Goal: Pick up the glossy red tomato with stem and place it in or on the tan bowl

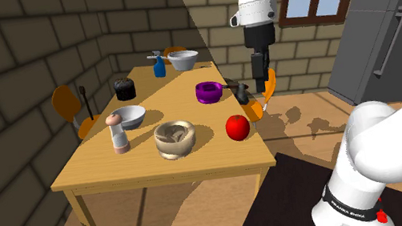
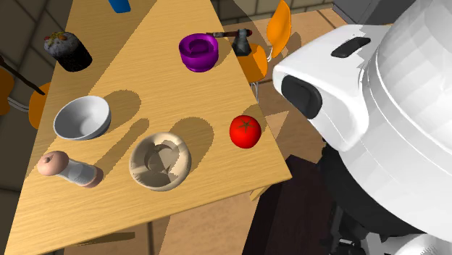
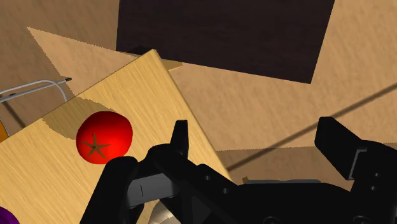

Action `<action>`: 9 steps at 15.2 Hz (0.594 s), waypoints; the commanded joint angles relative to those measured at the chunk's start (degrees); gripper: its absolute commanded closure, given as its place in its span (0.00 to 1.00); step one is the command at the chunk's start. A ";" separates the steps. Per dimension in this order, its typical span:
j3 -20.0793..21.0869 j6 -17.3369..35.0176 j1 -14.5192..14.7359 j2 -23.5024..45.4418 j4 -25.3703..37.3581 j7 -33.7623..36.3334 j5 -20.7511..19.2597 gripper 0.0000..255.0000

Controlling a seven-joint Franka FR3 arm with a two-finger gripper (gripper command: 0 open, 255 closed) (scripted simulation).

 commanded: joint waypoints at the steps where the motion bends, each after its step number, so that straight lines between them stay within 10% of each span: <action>1: 0.00 0.00 0.00 0.00 0.00 0.00 0.00 0.00; 9: -6.11 14.39 -3.06 7.09 -5.02 -5.25 -4.65 0.00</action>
